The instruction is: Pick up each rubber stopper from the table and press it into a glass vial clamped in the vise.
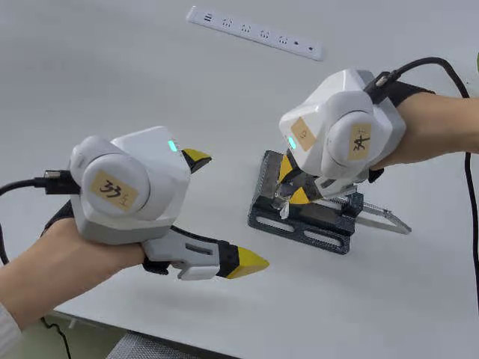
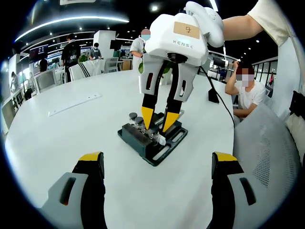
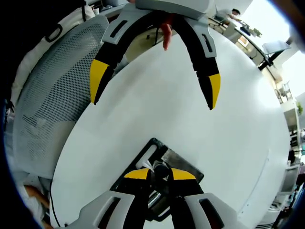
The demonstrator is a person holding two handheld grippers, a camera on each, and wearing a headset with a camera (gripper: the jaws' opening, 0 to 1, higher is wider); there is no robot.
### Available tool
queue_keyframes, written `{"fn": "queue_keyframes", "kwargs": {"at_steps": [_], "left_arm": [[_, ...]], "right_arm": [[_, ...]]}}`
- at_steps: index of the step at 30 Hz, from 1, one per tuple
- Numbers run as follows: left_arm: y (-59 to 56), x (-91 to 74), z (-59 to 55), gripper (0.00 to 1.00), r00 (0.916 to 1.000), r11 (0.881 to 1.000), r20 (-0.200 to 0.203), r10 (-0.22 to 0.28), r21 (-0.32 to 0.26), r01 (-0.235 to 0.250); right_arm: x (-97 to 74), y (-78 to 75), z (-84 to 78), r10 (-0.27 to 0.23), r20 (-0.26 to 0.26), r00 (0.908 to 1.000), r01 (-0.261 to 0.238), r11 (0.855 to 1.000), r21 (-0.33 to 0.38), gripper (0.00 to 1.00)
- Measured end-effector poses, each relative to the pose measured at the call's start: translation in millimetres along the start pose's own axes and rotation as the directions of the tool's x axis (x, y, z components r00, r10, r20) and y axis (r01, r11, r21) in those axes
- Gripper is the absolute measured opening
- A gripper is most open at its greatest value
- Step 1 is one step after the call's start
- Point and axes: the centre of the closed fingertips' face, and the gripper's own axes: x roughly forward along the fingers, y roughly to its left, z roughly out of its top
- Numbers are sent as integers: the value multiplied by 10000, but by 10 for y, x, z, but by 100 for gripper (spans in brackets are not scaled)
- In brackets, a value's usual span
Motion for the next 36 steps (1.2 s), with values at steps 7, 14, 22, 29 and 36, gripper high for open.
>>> {"fn": "queue_keyframes", "kwargs": {"at_steps": [7, 14, 22, 29, 36], "left_arm": [[4, 4, -7, 93, 10000, 10000, -4, 6, -1, -6], [7, 0, -2, 93, 10000, 10000, 15, 31, -16, -31], [18, -10, 5, 93, 10000, 10000, 8, 35, 14, -35], [55, -16, 33, 93, 10000, 9999, 36, 61, 87, -61], [86, -17, 38, 94, 10000, 9996, -67, 30, 271, -28]], "right_arm": [[-5, -10, 0, -126, 37, 9999, 126, 9999, 16, 12], [-63, -58, 9, -282, 139, 9995, 279, 9994, 186, 17], [-145, -32, 45, 107, 717, 9974, -176, 9952, 963, 16], [-210, -42, 42, 364, 1063, 9937, -561, 9806, 1880, 12], [-189, -49, 51, 549, 1217, 9911, -854, 9612, 2624, 6]]}}
